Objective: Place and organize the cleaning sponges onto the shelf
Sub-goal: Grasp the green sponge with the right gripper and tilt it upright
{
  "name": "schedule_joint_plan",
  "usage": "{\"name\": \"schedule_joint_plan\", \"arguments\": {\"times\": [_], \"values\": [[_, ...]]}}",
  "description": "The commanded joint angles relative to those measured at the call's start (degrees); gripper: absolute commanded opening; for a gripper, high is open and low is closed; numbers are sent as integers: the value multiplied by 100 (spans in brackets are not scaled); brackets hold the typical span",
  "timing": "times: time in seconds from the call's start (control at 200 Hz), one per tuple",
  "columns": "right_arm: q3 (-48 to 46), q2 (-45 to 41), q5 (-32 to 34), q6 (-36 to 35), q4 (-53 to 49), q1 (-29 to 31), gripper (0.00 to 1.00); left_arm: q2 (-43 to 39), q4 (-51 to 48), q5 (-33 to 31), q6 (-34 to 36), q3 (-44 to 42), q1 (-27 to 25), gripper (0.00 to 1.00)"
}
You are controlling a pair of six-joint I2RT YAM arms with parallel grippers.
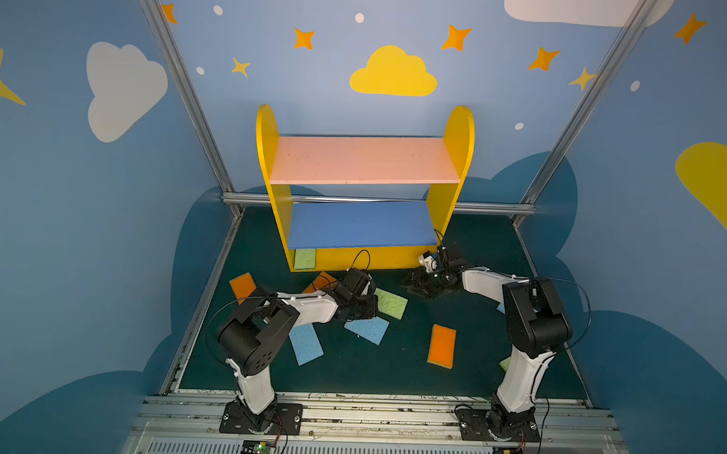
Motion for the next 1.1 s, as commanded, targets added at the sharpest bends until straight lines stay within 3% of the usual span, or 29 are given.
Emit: {"name": "schedule_joint_plan", "arguments": {"times": [0.0,0.425,0.631,1.096], "values": [[74,158,-107,-121,-130,106,51,157,-136,115,183,196,77,3],[-643,-389,-69,-145,-147,538,48,376,-241,113,292,439,314,3],[-1153,-755,-139,-3,56,406,55,333,-259,280,327,400,360,3],[-1801,-789,-771,332,652,304,50,130,-371,358,257,263,362,3]]}}
